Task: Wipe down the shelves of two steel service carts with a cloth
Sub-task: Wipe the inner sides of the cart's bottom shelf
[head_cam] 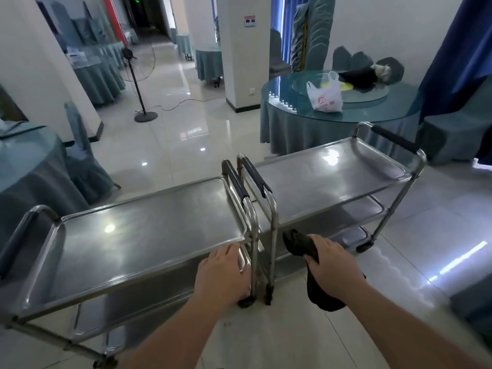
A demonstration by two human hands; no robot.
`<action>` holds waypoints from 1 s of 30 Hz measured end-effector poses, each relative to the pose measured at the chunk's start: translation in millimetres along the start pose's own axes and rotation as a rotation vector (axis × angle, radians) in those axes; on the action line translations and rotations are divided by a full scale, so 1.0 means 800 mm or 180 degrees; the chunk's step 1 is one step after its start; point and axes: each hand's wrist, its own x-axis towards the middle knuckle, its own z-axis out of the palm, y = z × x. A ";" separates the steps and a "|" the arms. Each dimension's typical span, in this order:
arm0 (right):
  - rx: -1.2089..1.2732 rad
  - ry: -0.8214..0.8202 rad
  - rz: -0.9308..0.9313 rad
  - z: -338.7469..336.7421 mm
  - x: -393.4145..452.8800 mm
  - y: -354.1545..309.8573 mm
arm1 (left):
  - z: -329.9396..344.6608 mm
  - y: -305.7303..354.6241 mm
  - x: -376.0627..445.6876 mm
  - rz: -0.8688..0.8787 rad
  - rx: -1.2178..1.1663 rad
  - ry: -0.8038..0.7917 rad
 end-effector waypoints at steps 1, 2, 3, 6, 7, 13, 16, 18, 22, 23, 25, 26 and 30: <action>0.0011 -0.0015 -0.0023 0.003 0.016 0.002 | -0.002 -0.002 0.012 -0.0053 -0.0006 -0.0008; 0.0023 -0.0033 -0.0048 0.006 0.033 0.002 | -0.004 -0.005 0.026 -0.0106 -0.0012 -0.0031; 0.0027 -0.0046 -0.0078 0.009 0.051 0.002 | -0.003 -0.009 0.041 -0.0159 -0.0035 -0.0049; -0.0079 -0.0065 -0.0185 0.020 0.112 -0.004 | 0.002 -0.020 0.094 -0.0276 -0.0290 -0.0102; -0.0129 -0.0063 -0.0211 0.022 0.134 -0.006 | 0.005 -0.024 0.114 -0.0280 -0.0376 -0.0117; -0.0384 -0.0084 -0.0280 0.022 0.252 -0.017 | 0.005 -0.043 0.228 -0.0282 -0.0672 -0.0214; -0.0394 -0.0094 -0.0346 0.028 0.305 -0.025 | 0.003 -0.063 0.277 -0.0259 -0.0627 -0.0274; -0.0362 -0.0080 -0.0444 0.035 0.335 -0.031 | 0.004 -0.078 0.301 -0.0345 -0.0623 -0.0321; -0.0439 -0.0267 -0.0836 0.057 0.395 -0.046 | 0.015 -0.099 0.330 -0.0640 -0.0668 -0.0417; -0.0464 -0.0320 -0.0953 0.064 0.411 -0.050 | 0.018 -0.104 0.335 -0.0735 -0.0714 -0.0429; -0.0575 -0.0372 -0.1270 0.080 0.440 -0.054 | 0.024 -0.110 0.344 -0.0910 -0.0818 -0.0411; -0.0666 -0.0415 -0.1454 0.088 0.453 -0.056 | 0.027 -0.111 0.347 -0.0997 -0.0860 -0.0385; -0.0784 -0.0590 -0.2025 0.122 0.493 -0.056 | 0.032 -0.101 0.348 -0.1387 -0.0967 -0.0299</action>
